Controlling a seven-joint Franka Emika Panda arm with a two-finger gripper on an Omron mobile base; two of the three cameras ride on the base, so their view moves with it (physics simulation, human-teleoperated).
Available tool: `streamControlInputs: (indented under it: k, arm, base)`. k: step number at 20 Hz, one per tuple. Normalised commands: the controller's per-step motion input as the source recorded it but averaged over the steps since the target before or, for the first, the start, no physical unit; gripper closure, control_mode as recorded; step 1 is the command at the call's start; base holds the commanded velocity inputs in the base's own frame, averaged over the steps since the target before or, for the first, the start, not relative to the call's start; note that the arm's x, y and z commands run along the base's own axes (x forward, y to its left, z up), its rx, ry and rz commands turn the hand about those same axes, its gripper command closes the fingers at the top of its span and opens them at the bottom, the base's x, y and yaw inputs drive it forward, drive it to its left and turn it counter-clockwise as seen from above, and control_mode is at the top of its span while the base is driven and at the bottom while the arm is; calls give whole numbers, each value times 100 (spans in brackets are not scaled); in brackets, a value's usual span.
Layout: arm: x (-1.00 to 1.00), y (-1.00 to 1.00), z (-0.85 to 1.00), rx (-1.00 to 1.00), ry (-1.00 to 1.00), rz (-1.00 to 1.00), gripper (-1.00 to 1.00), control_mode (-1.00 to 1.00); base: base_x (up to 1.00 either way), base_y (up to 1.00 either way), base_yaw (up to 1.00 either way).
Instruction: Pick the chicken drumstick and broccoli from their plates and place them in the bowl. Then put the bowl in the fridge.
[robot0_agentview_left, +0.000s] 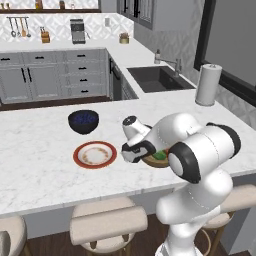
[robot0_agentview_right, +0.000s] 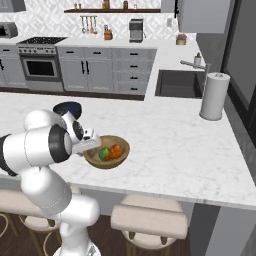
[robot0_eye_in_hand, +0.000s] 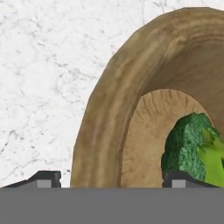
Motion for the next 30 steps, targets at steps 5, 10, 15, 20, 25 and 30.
streamControlInputs:
  k: [5, 10, 15, 20, 25, 30]
  arm:
    - [1, -14, -8, 0, -3, 0, 100, -100]
    - [2, -8, -6, 0, -1, 3, 100, -100]
    - [0, -4, 9, 0, 0, 7, 100, -100]
    - [-16, 0, 58, 0, -1, 48, 100, -100]
    - [-27, 0, 85, 0, 7, 55, 100, -100]
    - [-26, 0, 100, 0, 21, 60, 100, -100]
  base:
    - [0, 0, 0]
    - [0, 0, 0]
    - [0, 0, 0]
    - [0, 0, 0]
    - [0, 0, 0]
    - [0, 0, 0]
